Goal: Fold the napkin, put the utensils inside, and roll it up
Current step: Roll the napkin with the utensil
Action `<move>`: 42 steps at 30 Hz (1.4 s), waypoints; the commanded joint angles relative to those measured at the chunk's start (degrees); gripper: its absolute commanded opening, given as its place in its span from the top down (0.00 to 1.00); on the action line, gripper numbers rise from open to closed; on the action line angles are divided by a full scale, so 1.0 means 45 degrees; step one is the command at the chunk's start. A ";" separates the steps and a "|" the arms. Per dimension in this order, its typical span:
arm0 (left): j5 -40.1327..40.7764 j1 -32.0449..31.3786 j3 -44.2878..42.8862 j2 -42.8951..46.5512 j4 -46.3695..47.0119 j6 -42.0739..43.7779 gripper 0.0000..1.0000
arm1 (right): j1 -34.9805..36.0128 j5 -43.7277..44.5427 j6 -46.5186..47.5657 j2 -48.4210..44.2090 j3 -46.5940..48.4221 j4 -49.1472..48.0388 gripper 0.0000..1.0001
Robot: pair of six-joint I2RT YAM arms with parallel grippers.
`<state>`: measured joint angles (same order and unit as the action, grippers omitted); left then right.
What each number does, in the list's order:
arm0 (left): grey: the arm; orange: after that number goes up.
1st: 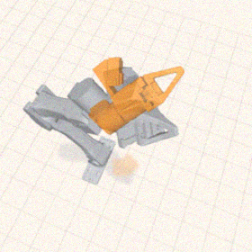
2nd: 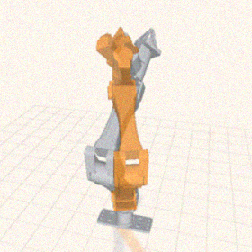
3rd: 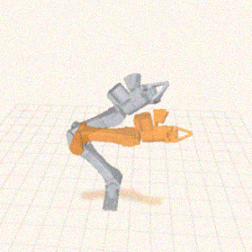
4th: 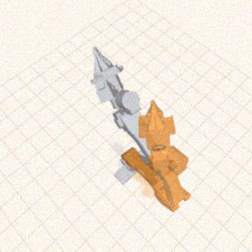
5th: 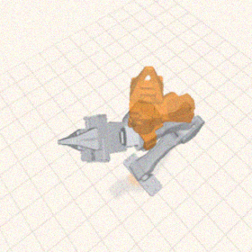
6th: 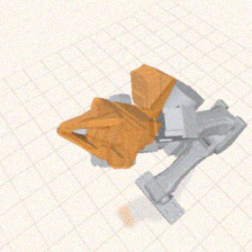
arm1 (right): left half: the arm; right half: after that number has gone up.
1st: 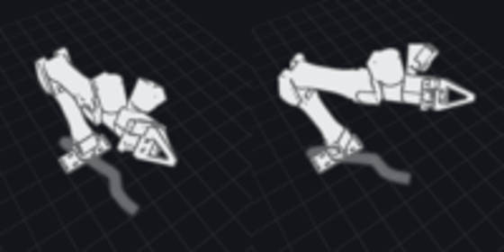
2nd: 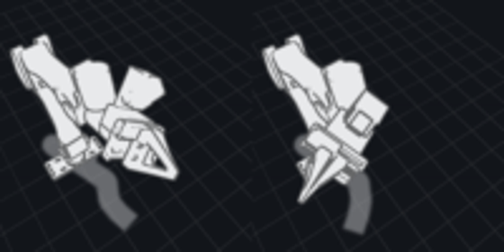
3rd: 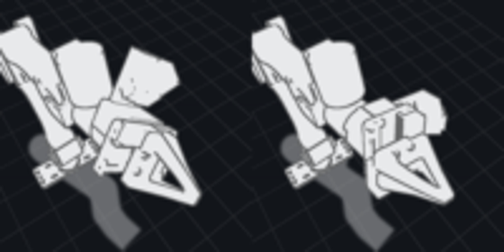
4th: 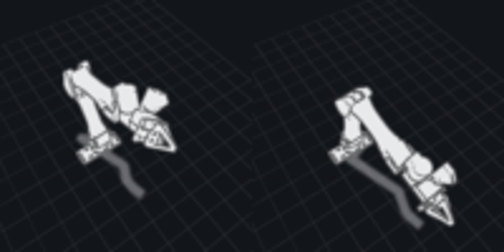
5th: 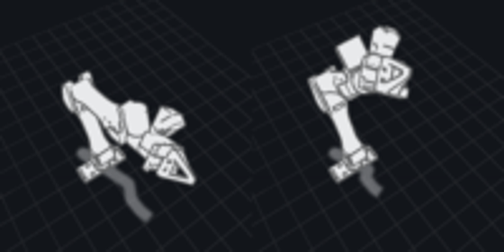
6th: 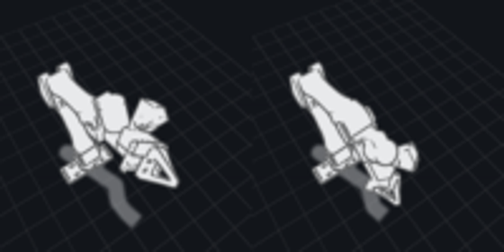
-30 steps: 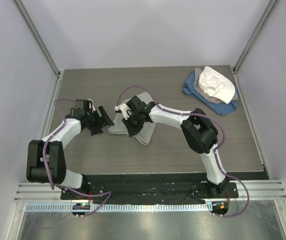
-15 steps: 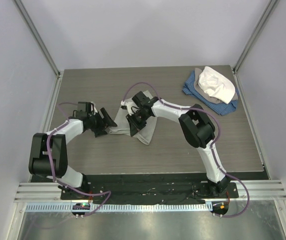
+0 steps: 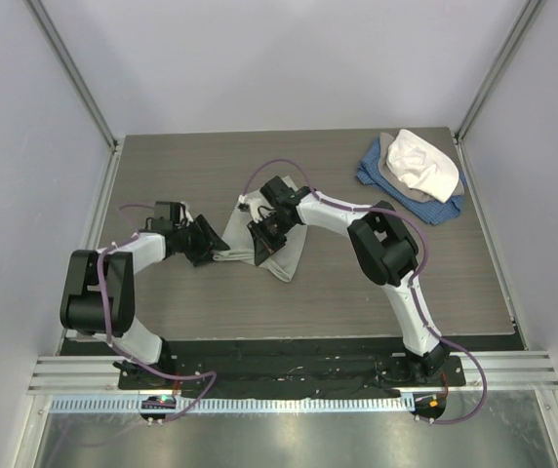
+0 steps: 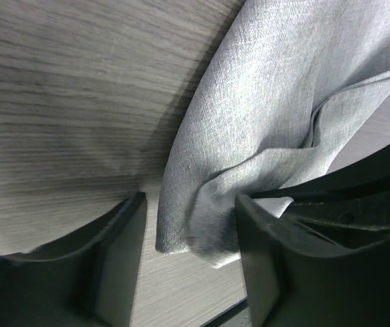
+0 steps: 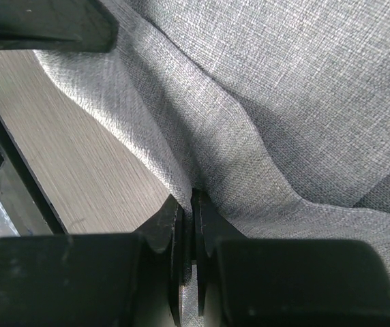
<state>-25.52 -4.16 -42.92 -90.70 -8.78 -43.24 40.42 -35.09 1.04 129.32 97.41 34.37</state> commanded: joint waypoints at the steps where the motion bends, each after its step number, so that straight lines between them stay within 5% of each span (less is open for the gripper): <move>1: -0.0227 -0.0051 0.0005 -0.0314 0.0680 -0.0136 0.48 | -0.0038 0.0454 -0.0016 0.0482 0.0327 0.0077 0.99; 12: -0.0501 -0.0032 -0.0734 -0.0645 -0.0020 -0.0059 1.00 | -0.0018 0.1000 0.0121 -0.0454 0.0172 -0.0058 0.99; 16: -0.0773 0.0007 -0.1438 -0.1094 -0.1056 0.0410 1.00 | 0.0118 0.1761 0.0179 -0.1703 -0.0492 -0.0859 0.89; 17: -0.0833 0.0027 -0.1594 -0.1231 -0.1580 0.0681 1.00 | 0.0157 0.2150 0.0237 -0.1938 -0.0861 -0.1073 0.76; 20: -0.1183 0.0105 -0.2161 -0.1758 -0.2382 0.1054 1.00 | 0.0508 0.3028 0.0472 -0.3011 -0.1758 -0.1971 0.59; 21: -0.1262 0.0144 -0.2414 -0.1856 -0.2560 0.1248 1.00 | 0.0741 0.3303 0.0762 -0.3459 -0.2014 -0.2515 0.42; 24: -0.1497 0.0242 -0.2709 -0.2189 -0.2893 0.1445 1.00 | 0.1365 0.4300 0.1194 -0.4203 -0.3050 -0.3709 0.31; 33: -0.1770 0.0398 -0.2865 -0.2462 -0.2972 0.1563 1.00 | 0.3184 0.8416 0.2913 -0.4383 -0.4732 -0.6563 0.21; 42: -0.1771 0.0535 -0.2963 -0.2521 -0.2991 0.1583 1.00 | 0.3731 0.8970 0.4007 -0.3777 -0.5063 -0.6857 0.22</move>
<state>-32.05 -2.48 -54.24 -101.54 -21.23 -36.99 56.66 2.13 15.46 111.31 75.29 7.01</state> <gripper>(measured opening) 0.036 0.789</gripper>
